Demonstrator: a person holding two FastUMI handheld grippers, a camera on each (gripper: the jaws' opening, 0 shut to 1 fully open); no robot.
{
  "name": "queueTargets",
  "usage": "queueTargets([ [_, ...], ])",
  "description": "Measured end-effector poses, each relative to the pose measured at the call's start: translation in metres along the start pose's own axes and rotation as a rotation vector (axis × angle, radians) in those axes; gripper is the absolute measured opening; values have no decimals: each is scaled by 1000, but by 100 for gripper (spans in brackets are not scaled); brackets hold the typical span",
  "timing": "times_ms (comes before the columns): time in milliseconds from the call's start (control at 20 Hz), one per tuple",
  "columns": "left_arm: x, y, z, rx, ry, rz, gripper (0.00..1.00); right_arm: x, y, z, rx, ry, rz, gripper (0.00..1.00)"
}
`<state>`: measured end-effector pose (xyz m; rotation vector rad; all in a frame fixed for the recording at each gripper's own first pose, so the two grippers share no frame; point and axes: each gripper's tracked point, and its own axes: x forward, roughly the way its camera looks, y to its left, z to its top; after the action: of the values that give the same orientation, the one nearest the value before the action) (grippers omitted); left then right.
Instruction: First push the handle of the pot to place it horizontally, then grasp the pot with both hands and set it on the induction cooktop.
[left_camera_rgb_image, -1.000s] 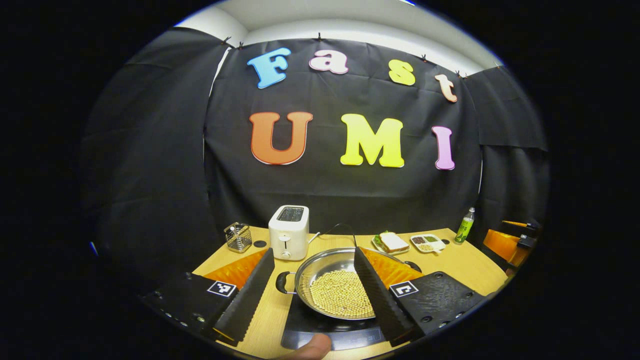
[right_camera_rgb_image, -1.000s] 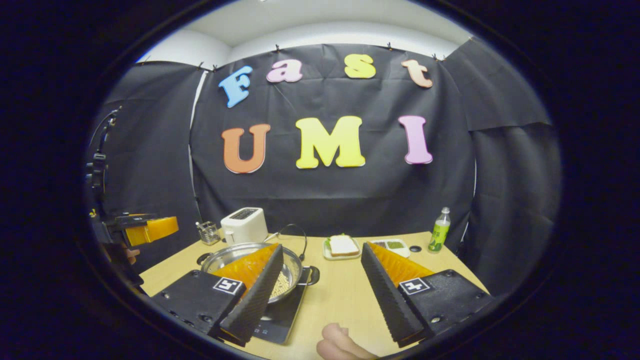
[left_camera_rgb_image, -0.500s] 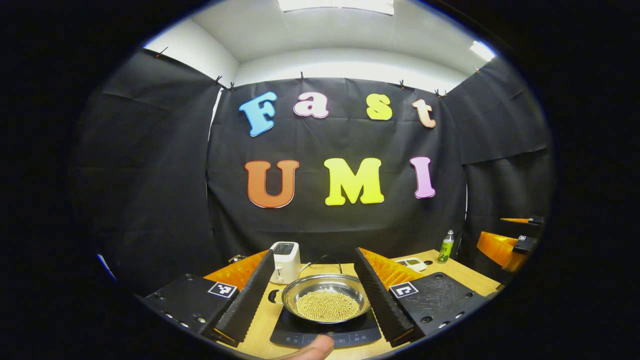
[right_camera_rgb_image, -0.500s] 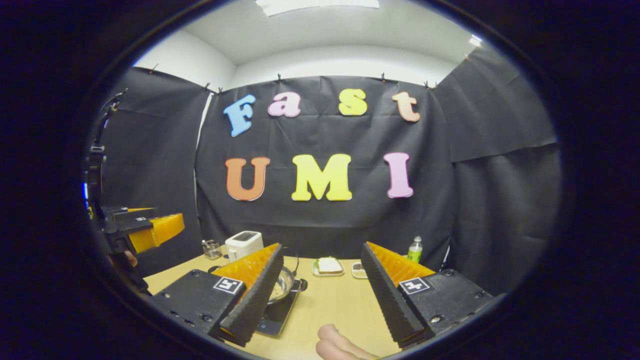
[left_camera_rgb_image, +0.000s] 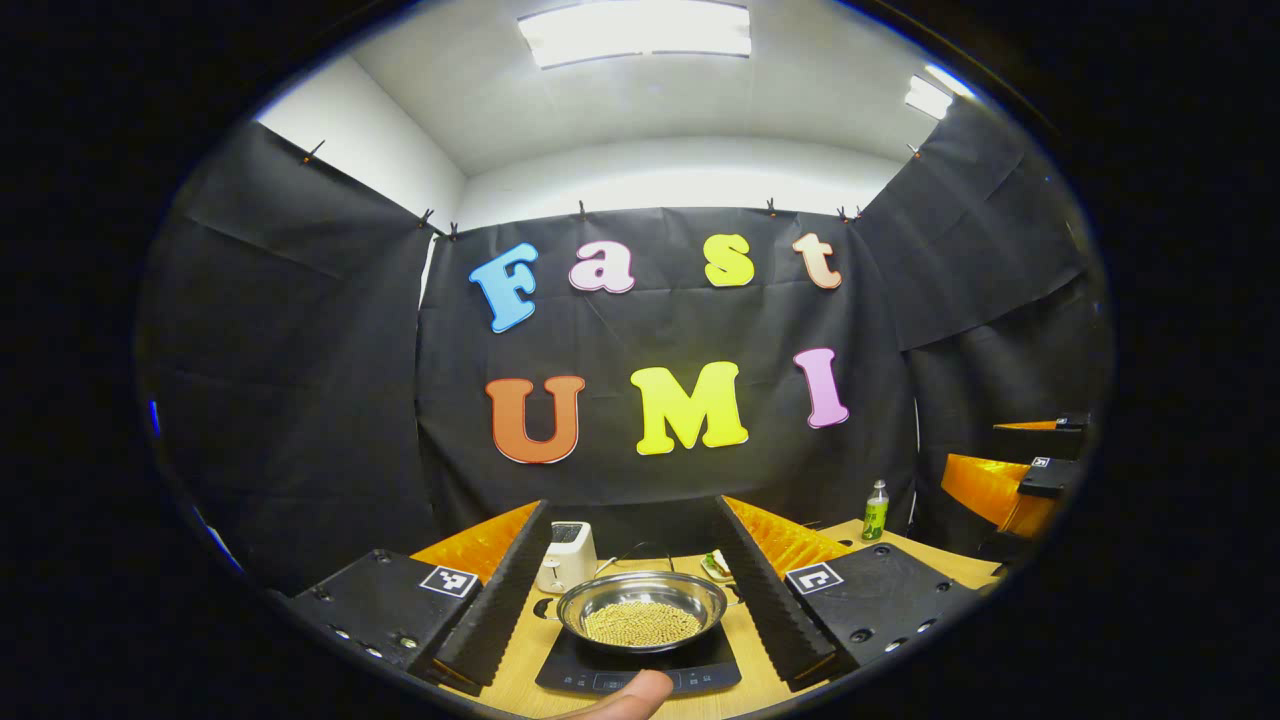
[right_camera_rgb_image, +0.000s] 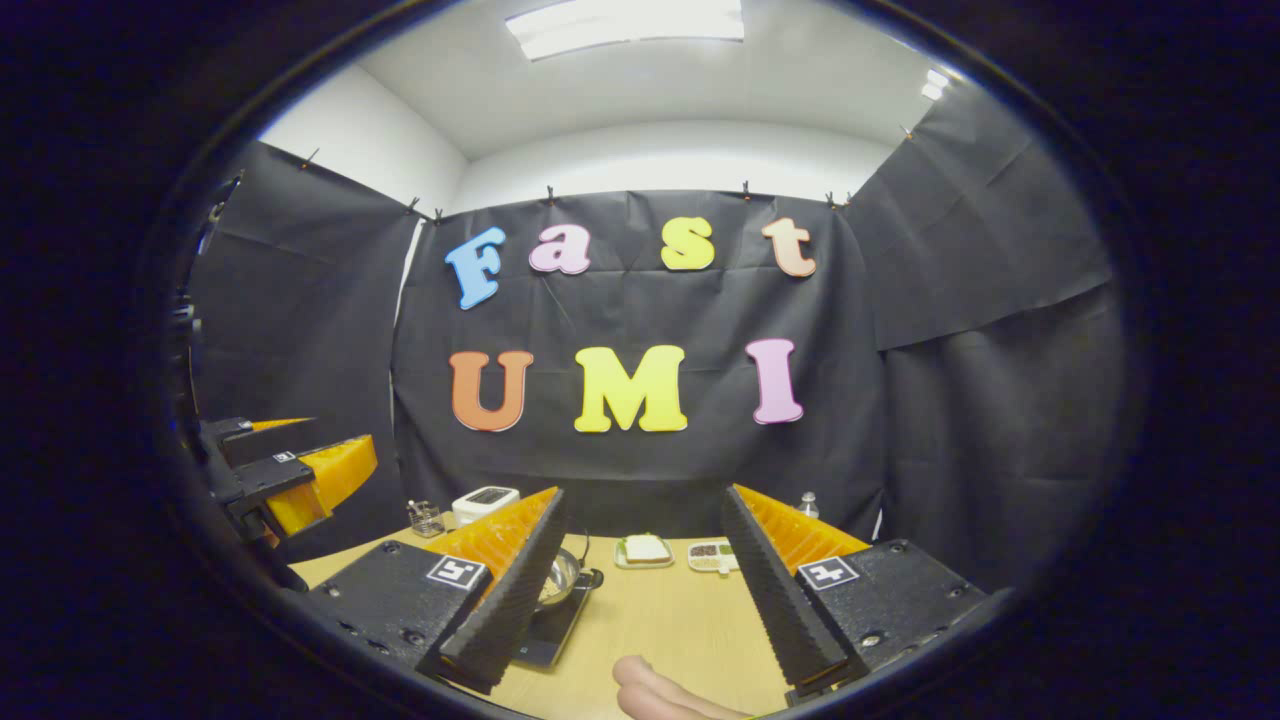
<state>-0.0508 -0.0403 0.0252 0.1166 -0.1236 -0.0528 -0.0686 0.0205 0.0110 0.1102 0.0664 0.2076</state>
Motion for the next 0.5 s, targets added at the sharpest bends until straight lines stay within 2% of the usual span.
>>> queueTargets([
  [200, -12, -24, -9, -39, 19, -47, 96, -10, -2, -8, 29, -4, -4, 97],
  [500, -23, -35, -18, -65, 25, -79, 96, -13, 5, -16, 24, 13, 14, 98],
])
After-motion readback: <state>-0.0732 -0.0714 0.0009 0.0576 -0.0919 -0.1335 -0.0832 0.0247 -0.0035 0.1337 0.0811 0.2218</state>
